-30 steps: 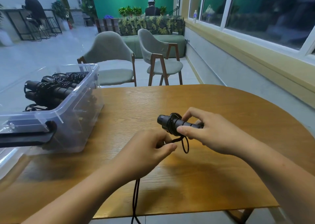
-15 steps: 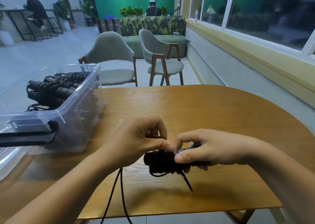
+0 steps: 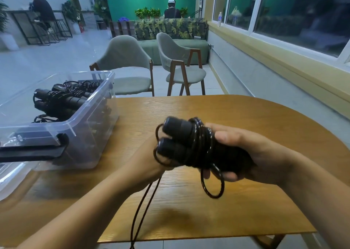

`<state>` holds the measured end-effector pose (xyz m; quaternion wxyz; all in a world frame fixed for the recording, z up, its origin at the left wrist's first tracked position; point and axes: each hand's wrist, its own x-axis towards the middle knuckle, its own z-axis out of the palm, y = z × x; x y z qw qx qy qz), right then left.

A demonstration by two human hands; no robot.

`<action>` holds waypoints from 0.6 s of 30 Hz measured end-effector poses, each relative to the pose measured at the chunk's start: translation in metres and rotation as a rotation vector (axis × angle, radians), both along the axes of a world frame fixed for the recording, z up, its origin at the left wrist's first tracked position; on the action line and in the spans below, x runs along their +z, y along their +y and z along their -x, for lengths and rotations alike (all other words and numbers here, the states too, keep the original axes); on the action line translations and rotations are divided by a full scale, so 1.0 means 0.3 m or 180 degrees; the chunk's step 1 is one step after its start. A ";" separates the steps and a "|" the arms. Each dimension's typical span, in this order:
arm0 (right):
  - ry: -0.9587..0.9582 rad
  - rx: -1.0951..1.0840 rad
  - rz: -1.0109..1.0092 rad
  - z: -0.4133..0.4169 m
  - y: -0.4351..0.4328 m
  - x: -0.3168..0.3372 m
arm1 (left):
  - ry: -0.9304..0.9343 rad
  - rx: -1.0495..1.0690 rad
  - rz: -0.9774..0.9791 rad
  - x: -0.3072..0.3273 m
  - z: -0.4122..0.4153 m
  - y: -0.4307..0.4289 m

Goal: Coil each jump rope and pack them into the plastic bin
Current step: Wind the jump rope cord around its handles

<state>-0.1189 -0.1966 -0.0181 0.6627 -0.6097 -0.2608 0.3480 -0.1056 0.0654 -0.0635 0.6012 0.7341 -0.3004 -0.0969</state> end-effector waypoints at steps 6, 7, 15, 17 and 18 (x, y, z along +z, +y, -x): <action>-0.0034 -0.0717 -0.0380 -0.010 -0.002 -0.005 | 0.0513 0.0149 0.0111 0.024 0.040 -0.088; -0.0027 -0.0882 -0.0386 -0.015 -0.003 -0.007 | 0.0515 0.0161 0.0052 0.016 0.044 -0.092; -0.0696 -0.2055 0.0654 -0.046 -0.013 -0.007 | 0.0082 0.0230 -0.0903 -0.025 0.078 -0.136; -0.0814 -0.2123 0.0937 -0.047 -0.012 -0.010 | -0.0214 0.0312 -0.1250 -0.024 0.081 -0.136; -0.0858 -0.2113 0.1062 -0.047 -0.012 -0.010 | -0.0380 0.0362 -0.1416 -0.023 0.081 -0.133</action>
